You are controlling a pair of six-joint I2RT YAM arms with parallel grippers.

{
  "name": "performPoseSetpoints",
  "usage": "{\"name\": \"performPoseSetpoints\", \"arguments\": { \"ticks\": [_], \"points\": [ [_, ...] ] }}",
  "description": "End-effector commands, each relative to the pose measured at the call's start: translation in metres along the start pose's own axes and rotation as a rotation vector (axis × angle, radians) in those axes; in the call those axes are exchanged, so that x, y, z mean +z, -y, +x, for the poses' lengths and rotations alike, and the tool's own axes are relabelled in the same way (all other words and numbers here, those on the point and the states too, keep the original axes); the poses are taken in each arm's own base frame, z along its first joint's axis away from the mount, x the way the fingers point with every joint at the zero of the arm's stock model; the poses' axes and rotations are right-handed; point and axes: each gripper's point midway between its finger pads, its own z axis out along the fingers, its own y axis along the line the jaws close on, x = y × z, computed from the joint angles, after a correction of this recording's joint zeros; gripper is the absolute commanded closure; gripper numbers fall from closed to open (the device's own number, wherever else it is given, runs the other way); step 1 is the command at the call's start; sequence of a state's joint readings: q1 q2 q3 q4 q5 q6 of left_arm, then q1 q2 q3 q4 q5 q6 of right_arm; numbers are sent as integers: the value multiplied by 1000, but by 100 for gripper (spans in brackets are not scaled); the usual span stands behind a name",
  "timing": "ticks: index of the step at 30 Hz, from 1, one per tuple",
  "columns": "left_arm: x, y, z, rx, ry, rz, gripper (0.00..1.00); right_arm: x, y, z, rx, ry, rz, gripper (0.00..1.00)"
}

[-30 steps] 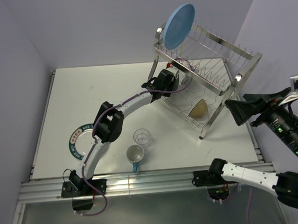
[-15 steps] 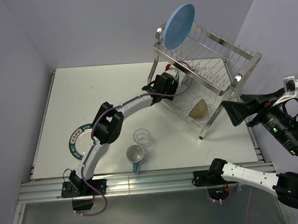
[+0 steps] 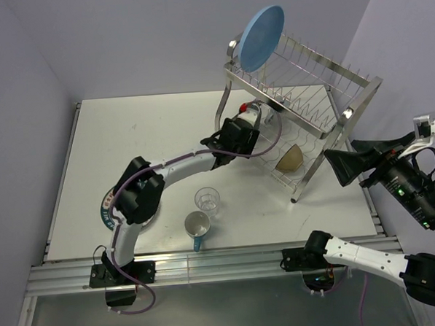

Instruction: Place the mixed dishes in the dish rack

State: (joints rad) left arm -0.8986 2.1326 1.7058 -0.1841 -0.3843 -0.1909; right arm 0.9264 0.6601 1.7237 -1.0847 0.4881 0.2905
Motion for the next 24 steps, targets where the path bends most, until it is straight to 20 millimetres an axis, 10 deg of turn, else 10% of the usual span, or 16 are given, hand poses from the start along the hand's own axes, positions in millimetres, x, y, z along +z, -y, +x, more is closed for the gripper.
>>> {"name": "performPoseSetpoints", "arguments": {
  "ticks": [1, 12, 24],
  "points": [
    [-35, -14, -21, -45, 70, -41, 24, 2, -1, -5, 14, 36, -4, 6],
    [-137, -54, 22, -87, 18, -102, 23, 23, -9, 28, -44, -49, -12, 5],
    [-310, -135, -3, -634, 148, -188, 24, 93, -70, 142, -27, -450, -118, 6]
  ]
}}
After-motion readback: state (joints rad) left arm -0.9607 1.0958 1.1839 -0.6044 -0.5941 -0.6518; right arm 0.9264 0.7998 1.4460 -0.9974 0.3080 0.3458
